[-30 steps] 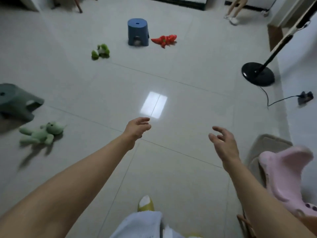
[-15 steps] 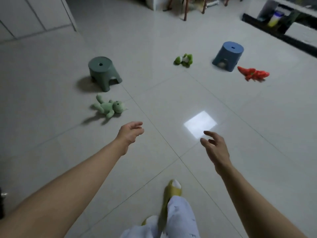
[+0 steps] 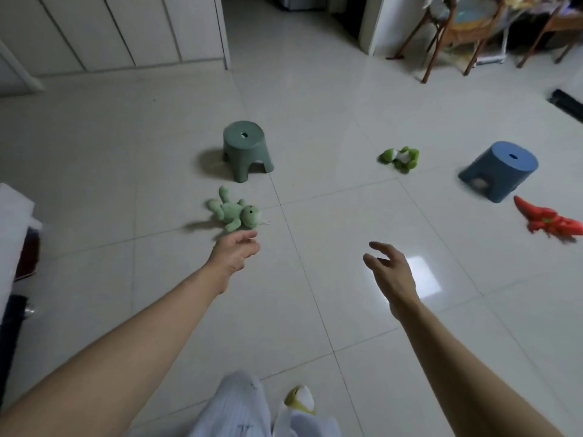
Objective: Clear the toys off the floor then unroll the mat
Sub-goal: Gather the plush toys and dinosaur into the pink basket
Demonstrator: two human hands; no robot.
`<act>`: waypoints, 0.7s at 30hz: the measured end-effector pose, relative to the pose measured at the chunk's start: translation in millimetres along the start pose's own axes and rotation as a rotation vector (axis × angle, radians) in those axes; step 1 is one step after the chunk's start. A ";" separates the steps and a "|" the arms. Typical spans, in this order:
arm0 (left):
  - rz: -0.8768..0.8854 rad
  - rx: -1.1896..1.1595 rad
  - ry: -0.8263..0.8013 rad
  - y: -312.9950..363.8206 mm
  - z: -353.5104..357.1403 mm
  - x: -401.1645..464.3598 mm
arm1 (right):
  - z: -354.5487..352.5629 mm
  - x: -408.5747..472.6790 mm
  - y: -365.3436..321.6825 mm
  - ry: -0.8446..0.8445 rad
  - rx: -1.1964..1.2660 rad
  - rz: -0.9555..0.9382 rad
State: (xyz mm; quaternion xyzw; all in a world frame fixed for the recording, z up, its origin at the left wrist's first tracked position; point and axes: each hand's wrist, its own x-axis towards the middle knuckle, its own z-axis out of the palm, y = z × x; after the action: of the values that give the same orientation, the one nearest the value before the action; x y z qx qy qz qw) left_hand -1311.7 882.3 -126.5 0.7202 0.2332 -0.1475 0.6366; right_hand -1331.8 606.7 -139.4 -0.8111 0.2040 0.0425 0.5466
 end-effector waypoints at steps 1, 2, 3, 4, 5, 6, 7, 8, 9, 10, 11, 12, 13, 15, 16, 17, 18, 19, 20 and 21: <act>-0.007 -0.002 0.011 1.5 -0.2 3.1 | 3.4 7.2 -2.3 -0.024 0.001 -0.001; -0.008 -0.010 0.028 5.1 -0.9 9.5 | 8.0 16.6 -6.6 -0.051 0.002 -0.007; -0.008 -0.015 0.044 8.7 -2.0 14.4 | 12.5 23.6 -10.0 -0.074 -0.004 -0.013; -0.009 -0.024 0.064 13.2 -3.5 22.9 | 18.2 33.7 -14.7 -0.092 -0.012 -0.018; -0.010 -0.032 0.078 17.1 -5.1 30.4 | 23.5 41.9 -19.0 -0.106 -0.017 -0.021; -0.010 -0.038 0.088 20.7 -6.0 38.2 | 28.6 49.5 -22.7 -0.119 -0.020 -0.026; -0.011 -0.048 0.095 25.2 -7.5 49.6 | 35.7 60.9 -27.0 -0.135 -0.018 -0.028; -0.011 -0.055 0.099 28.9 -7.5 56.1 | 39.6 66.9 -30.0 -0.144 -0.019 -0.031; -0.010 -0.063 0.104 33.0 -8.8 68.7 | 46.7 78.9 -34.0 -0.155 -0.022 -0.034; -0.011 -0.070 0.105 35.9 -9.8 79.8 | 52.6 89.0 -37.2 -0.166 -0.024 -0.037; -0.014 -0.071 0.106 38.6 -11.0 91.4 | 58.9 99.2 -41.2 -0.175 -0.032 -0.040; -0.020 -0.073 0.104 42.4 -13.4 106.6 | 67.3 113.2 -46.4 -0.182 -0.039 -0.040; -0.030 -0.073 0.104 45.2 -15.4 119.4 | 74.2 124.9 -50.9 -0.182 -0.048 -0.035; -0.053 -0.077 0.097 53.0 -21.7 159.6 | 94.3 160.9 -60.8 -0.178 -0.052 -0.026; -0.062 -0.077 0.094 54.7 -22.6 170.3 | 98.8 168.9 -64.5 -0.179 -0.055 -0.027; -0.075 -0.083 0.091 60.3 -27.1 192.4 | 111.1 187.6 -70.3 -0.182 -0.057 -0.023; -0.089 -0.086 0.096 63.8 -30.9 211.6 | 121.7 202.9 -74.8 -0.188 -0.071 -0.015; -0.105 -0.090 0.104 69.7 -36.9 237.0 | 137.1 224.6 -80.9 -0.191 -0.080 -0.007; -0.120 -0.089 0.109 74.7 -42.0 256.7 | 149.8 241.2 -86.9 -0.194 -0.086 0.003; -0.137 -0.085 0.116 80.5 -47.7 275.5 | 163.8 257.3 -93.5 -0.195 -0.091 0.015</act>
State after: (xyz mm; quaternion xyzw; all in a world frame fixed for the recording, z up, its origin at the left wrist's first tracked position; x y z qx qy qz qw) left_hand -1040.1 963.6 -191.6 0.6822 0.3241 -0.1386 0.6406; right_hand -1036.3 711.4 -198.6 -0.8255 0.1536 0.1346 0.5262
